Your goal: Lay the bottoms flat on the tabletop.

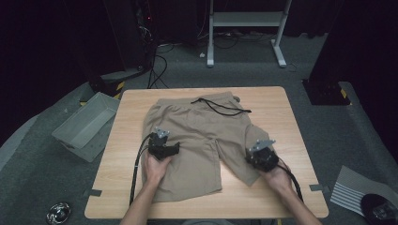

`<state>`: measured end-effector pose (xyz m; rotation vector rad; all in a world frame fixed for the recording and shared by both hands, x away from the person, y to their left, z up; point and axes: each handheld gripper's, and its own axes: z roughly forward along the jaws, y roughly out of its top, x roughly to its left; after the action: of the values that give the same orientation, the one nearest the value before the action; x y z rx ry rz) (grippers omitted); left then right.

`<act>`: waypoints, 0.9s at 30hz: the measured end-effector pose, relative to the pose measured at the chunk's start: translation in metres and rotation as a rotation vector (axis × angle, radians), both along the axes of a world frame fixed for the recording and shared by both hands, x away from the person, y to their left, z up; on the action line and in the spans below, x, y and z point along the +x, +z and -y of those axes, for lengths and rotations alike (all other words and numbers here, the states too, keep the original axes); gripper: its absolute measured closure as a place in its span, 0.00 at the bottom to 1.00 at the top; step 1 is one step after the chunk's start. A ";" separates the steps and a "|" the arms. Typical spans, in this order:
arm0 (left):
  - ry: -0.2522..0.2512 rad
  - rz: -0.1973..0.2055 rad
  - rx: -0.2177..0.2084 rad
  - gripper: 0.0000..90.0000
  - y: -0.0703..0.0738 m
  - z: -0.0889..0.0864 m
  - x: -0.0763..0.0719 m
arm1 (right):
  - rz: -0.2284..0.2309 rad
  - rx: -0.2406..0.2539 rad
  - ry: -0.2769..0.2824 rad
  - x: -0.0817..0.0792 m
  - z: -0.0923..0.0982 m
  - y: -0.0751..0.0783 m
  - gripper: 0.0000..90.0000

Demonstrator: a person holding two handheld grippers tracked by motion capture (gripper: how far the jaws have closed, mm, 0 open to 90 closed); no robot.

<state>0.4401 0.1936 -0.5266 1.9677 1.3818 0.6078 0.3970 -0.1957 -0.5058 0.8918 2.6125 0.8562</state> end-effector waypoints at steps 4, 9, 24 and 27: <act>-0.034 -0.034 0.013 0.27 0.004 0.002 -0.006 | -0.017 0.066 0.087 -0.044 -0.013 0.000 0.93; -0.087 -0.064 0.065 0.28 0.010 0.002 -0.017 | 0.102 0.136 0.024 -0.047 -0.012 0.020 0.67; -0.078 -0.114 0.037 0.32 0.012 -0.042 -0.053 | 0.061 0.050 -0.322 0.031 0.054 0.004 0.94; -0.087 -0.109 0.047 0.32 0.014 -0.034 -0.051 | 0.128 0.014 -0.379 0.030 0.064 0.013 0.77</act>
<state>0.3889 0.2278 -0.5128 2.1146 1.3489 0.5039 0.4270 -0.2593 -0.4926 1.2389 2.2277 0.7973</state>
